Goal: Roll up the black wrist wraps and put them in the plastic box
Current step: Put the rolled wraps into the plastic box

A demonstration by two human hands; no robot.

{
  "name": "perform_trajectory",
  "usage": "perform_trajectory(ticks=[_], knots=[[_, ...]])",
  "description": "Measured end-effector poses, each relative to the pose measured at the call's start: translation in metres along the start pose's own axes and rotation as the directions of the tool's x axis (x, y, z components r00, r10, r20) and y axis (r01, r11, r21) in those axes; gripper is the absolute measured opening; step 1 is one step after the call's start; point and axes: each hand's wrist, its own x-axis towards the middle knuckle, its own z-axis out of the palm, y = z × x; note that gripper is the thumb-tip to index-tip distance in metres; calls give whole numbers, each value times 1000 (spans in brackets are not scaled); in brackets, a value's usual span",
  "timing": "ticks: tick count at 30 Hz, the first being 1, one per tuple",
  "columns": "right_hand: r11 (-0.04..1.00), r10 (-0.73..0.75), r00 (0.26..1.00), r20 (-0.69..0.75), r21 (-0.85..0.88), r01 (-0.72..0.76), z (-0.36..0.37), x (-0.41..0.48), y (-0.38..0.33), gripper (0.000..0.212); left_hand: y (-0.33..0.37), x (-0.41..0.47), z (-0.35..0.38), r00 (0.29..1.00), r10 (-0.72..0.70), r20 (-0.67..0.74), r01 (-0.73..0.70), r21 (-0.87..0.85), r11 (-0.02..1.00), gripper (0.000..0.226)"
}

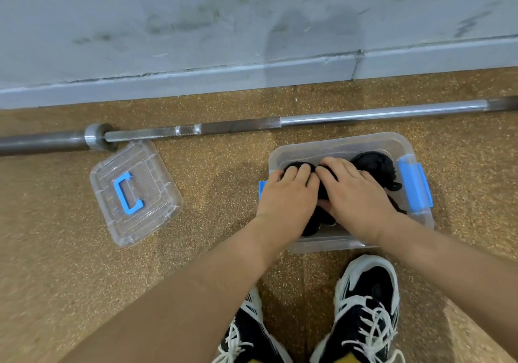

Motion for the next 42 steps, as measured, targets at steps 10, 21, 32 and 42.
perform_trajectory(ticks=[10, 21, 32, 42], knots=[[976, -208, 918, 338, 132, 173, -156, 27, -68, 29, -95, -67, -150, 979, 20, 202, 9, -143, 990, 32], [936, -336, 825, 455, 255, 241, -168, 79, -231, 28, -211, -204, -66, 732, -662, 163, 632, -525, 570, 26], [865, -176, 833, 525, 487, -124, 33, 117, -288, 83, -238, -212, 86, 399, -772, 495, 800, -599, 29, 50], [322, 257, 856, 449, 795, -514, 44, 143, -278, 44, -227, -225, 102, 221, -815, 535, 624, -720, -303, 41]])
